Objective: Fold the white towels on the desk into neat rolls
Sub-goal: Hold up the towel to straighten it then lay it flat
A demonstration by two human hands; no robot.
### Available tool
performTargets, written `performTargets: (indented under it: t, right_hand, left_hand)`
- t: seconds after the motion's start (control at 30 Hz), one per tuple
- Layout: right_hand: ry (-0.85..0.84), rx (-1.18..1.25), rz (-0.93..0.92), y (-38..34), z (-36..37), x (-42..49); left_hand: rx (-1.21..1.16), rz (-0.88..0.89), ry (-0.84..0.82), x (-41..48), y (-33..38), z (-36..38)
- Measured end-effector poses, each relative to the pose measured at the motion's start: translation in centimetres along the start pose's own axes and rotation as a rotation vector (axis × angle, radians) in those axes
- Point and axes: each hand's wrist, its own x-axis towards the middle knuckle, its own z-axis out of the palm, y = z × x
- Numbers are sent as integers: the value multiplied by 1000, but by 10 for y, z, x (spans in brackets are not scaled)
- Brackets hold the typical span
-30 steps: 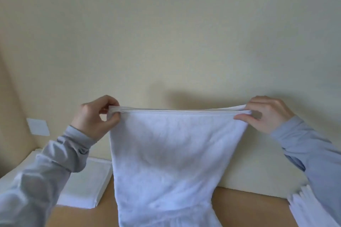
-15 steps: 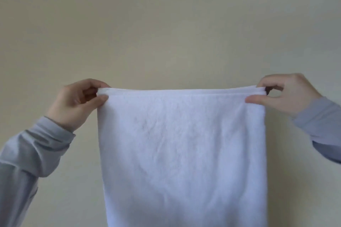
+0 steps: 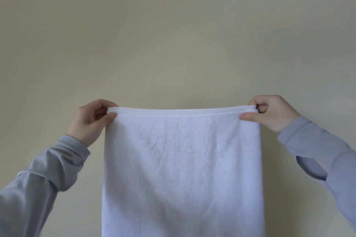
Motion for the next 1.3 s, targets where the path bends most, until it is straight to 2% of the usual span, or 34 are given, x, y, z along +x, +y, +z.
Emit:
performTargets:
  t: [0.13, 0.3, 0.43, 0.53, 0.6, 0.63, 0.73, 0.8, 0.9, 1.1, 1.3]
  right_hand:
    - [-23, 285, 71, 8, 2, -10]
    - [4, 428, 170, 12, 10, -18]
    - [-166, 690, 335, 8, -2, -13]
    - [-247, 712, 365, 3, -10, -10]
    - [-160, 667, 347, -4, -8, -7]
    - [-55, 656, 314, -9, -7, -5]
    - [319, 672, 46, -19, -8, -2]
    - [426, 707, -86, -23, -1, -4]
    - [444, 650, 7, -22, 22, -9]
    - [444, 629, 24, -6, 27, -16]
    - [446, 518, 81, 3, 34, -35]
  left_hand:
    - [-130, -84, 41, -6, 0, 6]
    - [-216, -208, 109, -12, 3, 10]
    - [-265, -256, 228, -10, 12, 6]
    - [-313, -248, 209, -12, 17, 2]
    - [-329, -232, 175, -11, 25, 2]
    - [-341, -208, 174, -9, 30, 2]
    - [-406, -52, 223, 1, 48, -7]
    - [-404, 18, 270, 4, 50, -11]
    - [-203, -88, 296, -10, 31, 2]
    - [-255, -131, 294, -33, 5, -1]
    - [-272, -95, 203, -37, -7, 1]
